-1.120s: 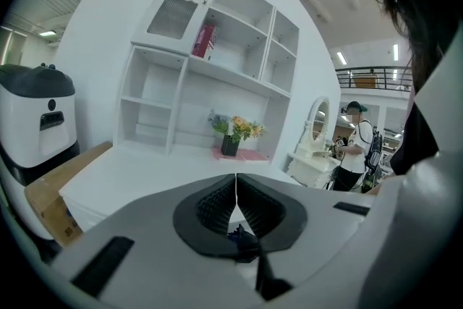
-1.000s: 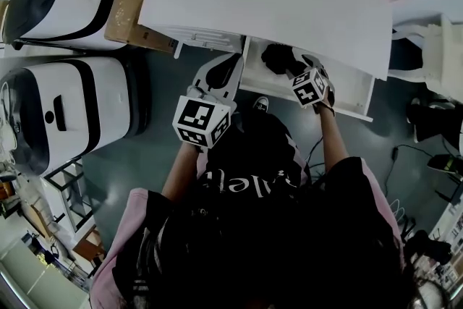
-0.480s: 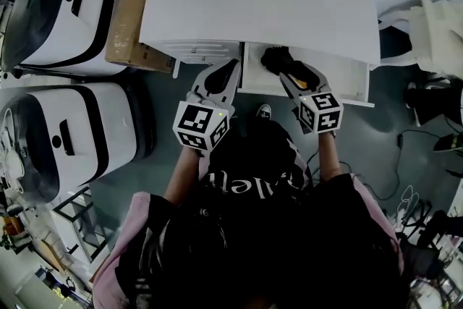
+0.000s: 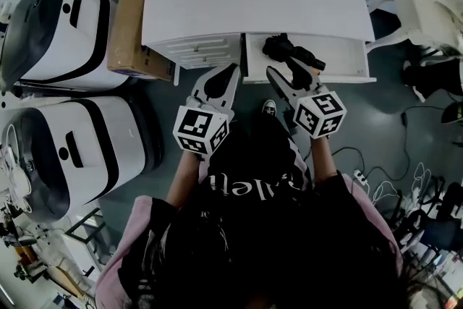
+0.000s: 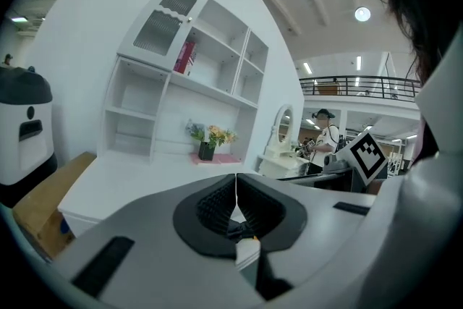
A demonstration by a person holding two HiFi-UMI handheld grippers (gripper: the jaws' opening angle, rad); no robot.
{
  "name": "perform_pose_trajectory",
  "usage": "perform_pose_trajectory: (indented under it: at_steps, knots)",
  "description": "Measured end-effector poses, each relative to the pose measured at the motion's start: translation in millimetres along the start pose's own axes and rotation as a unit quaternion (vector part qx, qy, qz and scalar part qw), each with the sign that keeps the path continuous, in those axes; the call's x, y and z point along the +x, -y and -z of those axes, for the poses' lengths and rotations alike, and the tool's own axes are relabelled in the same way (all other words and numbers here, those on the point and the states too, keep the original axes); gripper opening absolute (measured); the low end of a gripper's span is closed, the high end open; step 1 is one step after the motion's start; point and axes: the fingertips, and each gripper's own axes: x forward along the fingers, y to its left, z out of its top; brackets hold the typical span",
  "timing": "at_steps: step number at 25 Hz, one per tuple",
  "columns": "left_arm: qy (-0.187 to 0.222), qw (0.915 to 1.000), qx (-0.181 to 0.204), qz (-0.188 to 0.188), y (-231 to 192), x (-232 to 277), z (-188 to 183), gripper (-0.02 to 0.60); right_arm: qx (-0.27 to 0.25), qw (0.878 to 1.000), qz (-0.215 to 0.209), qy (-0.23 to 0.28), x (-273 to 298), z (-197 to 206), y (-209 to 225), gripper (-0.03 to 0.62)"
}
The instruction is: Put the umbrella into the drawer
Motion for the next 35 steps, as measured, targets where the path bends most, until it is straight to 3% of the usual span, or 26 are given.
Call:
perform_pose_trajectory:
  at_steps: [1,3,4,15,23,28,35]
  knots:
    - [0.0,1.0,0.0,0.004,1.1,-8.2,2.5,0.017,0.003,1.0,0.006,0.005,-3.9,2.5,-7.7,0.27]
    - [-0.002,0.9999,-0.002,0.011,2.7,-24.5,9.7,0.017,0.011,0.999,0.027,0.018,-13.4,8.8,-19.6,0.153]
    - [-0.004,0.9999,-0.004,0.015,3.5,-32.5,14.3,0.017,0.017,0.999,0.036,0.023,-18.3,13.1,-25.0,0.123]
    - [-0.013,0.9983,-0.034,0.046,22.5,-78.9,50.2,0.017,0.033,0.997,0.071,0.0,-64.6,60.0,-74.6,0.091]
    - [0.003,0.9987,-0.028,0.043,57.5,-92.1,46.0,0.017,0.004,0.999,0.051,-0.014,-87.7,65.6,-88.6,0.08]
    - [0.009,0.9993,-0.027,0.023,80.9,-101.6,46.7,0.017,-0.001,0.999,0.029,-0.013,-113.8,70.4,-93.0,0.077]
    - [0.011,0.9994,-0.033,0.006,145.2,-117.4,59.8,0.017,-0.007,1.0,0.013,-0.026,-177.6,96.6,-86.3,0.071]
